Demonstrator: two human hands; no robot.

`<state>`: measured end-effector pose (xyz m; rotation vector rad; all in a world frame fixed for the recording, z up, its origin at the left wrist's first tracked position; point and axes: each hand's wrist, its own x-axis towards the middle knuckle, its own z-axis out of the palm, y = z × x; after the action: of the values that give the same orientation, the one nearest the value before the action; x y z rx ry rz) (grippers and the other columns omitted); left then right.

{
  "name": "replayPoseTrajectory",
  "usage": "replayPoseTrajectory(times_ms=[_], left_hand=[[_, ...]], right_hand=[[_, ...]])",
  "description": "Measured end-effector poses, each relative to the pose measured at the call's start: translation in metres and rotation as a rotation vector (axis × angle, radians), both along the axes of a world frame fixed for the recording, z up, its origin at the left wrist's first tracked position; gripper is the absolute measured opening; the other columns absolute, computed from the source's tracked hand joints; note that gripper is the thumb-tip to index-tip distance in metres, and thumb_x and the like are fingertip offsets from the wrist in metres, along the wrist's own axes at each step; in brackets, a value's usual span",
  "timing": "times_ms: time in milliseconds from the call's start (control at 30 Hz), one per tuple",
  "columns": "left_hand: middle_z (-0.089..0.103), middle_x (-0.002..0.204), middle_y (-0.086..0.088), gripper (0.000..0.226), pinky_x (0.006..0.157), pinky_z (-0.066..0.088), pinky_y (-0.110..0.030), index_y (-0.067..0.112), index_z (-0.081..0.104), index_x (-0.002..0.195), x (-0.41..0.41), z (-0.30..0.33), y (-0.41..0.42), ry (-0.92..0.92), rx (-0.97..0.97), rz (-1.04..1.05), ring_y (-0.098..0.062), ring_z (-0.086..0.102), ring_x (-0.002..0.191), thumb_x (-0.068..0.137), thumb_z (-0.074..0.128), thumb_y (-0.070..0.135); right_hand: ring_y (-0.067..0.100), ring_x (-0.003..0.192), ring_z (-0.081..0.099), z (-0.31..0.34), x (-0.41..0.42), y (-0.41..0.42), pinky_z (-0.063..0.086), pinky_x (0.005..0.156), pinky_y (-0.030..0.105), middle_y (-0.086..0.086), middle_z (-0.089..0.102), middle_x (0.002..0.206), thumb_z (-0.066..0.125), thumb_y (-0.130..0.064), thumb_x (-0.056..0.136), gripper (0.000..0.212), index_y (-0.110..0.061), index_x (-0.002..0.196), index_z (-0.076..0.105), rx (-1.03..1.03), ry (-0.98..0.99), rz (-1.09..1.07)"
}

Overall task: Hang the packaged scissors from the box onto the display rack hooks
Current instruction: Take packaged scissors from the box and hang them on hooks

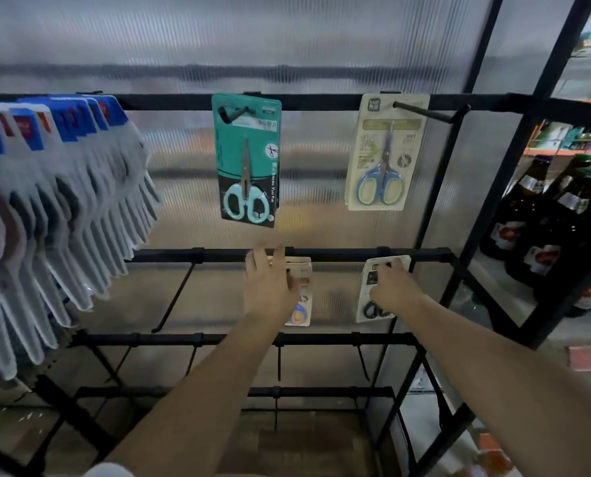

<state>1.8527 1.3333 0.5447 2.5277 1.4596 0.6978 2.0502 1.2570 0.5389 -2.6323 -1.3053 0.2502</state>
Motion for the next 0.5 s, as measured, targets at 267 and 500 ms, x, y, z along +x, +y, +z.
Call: replayPoseTrajectory(times_ms=[267,500], left_hand=[[0.048,0.129,-0.008,0.037,0.095,0.043,-0.035,0.013,0.051,0.131,0.012,-0.008,0.018,0.112,-0.231,-0.117,-0.024,0.045,0.117,0.096,0.043,0.022],[0.042,0.137,-0.011,0.043,0.089,0.043,-0.033,0.017,0.035,0.142,0.013,-0.007,0.015,0.201,-0.237,-0.17,-0.026,0.048,0.117,0.1,0.036,0.027]], right_hand=[[0.027,0.104,0.047,-0.002,0.006,0.01,0.048,0.088,0.037,0.012,0.031,0.127,0.057,-0.016,0.087,0.042,-0.003,0.125,0.044,0.065,-0.013,-0.021],[0.032,0.119,0.036,0.001,0.0,0.005,0.037,0.102,0.043,0.014,0.035,0.13,0.056,-0.024,0.087,0.044,-0.006,0.127,0.047,0.048,-0.149,-0.013]])
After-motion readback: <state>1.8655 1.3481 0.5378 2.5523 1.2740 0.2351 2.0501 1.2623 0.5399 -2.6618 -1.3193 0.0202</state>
